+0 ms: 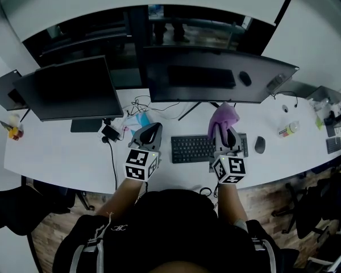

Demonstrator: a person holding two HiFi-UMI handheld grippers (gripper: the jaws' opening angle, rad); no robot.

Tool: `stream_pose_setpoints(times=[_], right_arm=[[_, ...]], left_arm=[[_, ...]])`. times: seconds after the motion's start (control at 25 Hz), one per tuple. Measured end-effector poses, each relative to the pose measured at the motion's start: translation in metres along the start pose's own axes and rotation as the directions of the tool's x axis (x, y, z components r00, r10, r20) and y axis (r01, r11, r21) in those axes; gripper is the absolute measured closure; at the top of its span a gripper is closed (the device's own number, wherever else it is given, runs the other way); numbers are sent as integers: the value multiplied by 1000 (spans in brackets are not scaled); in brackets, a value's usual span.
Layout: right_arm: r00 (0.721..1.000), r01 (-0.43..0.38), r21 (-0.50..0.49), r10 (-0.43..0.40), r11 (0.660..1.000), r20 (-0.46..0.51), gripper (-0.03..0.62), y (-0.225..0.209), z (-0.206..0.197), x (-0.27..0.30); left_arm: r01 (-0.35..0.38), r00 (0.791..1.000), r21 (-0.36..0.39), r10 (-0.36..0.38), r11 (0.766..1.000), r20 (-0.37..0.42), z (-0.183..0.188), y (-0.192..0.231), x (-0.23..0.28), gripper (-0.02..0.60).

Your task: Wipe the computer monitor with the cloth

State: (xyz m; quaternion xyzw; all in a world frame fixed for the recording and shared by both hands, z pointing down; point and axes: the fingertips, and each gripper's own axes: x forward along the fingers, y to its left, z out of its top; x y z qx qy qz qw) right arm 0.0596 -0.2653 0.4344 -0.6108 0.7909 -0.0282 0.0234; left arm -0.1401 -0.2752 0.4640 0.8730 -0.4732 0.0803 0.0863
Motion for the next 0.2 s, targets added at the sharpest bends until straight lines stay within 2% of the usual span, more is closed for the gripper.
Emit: stream_pose_setpoints(times=[0.2], right_arm=[[1000, -19, 7, 19, 1000, 5, 513, 4, -2, -1]], left_arm=[[4, 1000, 9, -4, 1000, 2, 0, -5, -4, 568]])
